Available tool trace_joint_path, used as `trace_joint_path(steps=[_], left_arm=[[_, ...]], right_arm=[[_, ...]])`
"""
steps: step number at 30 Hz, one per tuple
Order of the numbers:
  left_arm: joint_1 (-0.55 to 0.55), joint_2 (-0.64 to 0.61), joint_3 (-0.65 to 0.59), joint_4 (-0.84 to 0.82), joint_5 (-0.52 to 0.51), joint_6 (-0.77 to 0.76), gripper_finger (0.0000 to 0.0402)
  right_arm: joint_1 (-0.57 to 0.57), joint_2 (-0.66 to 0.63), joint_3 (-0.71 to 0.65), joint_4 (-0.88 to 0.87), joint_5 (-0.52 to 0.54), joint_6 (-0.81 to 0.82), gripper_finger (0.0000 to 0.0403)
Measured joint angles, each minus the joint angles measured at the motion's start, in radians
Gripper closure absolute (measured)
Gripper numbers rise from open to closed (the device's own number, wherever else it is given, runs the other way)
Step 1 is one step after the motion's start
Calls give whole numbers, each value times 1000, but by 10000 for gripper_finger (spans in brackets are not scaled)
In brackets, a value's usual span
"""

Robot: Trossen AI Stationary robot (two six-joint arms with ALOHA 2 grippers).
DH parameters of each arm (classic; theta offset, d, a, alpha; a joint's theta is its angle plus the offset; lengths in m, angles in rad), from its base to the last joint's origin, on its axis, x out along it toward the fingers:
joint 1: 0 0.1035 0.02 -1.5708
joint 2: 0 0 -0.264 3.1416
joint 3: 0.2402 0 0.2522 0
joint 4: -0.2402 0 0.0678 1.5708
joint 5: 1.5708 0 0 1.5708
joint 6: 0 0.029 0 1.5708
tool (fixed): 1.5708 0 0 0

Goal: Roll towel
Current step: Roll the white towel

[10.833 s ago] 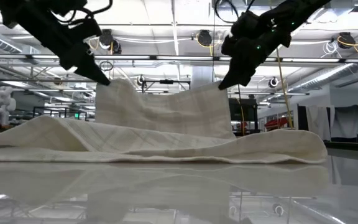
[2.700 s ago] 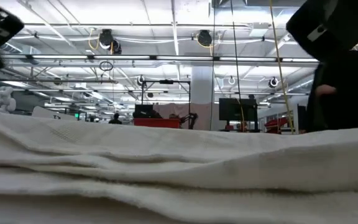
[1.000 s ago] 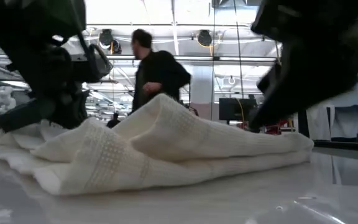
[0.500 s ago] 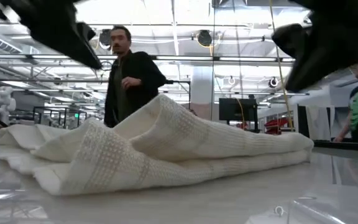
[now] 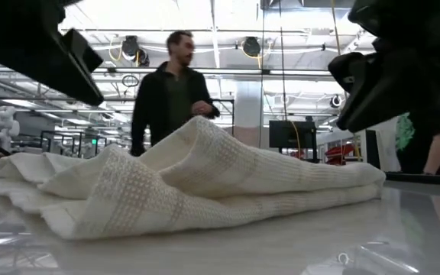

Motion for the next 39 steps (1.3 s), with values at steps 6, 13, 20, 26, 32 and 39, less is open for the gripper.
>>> trace_joint_path(steps=[6,13,20,26,32,39], left_arm=[[-45,1,1,-63,39,-136,380],[-65,40,1,-282,73,-333,394],[-44,119,6,-412,49,-250,393],[0,129,0,-514,-90,-118,393],[112,128,0,-499,-268,153,393],[205,65,3,-586,-165,183,393]], right_arm=[[-42,2,10,10,-81,-15,397],[-99,95,10,105,-205,-76,401],[-93,189,10,192,-215,-2,402],[-60,233,10,229,-231,207,402],[-36,262,10,396,-221,325,402],[-38,203,10,415,-175,317,403]])
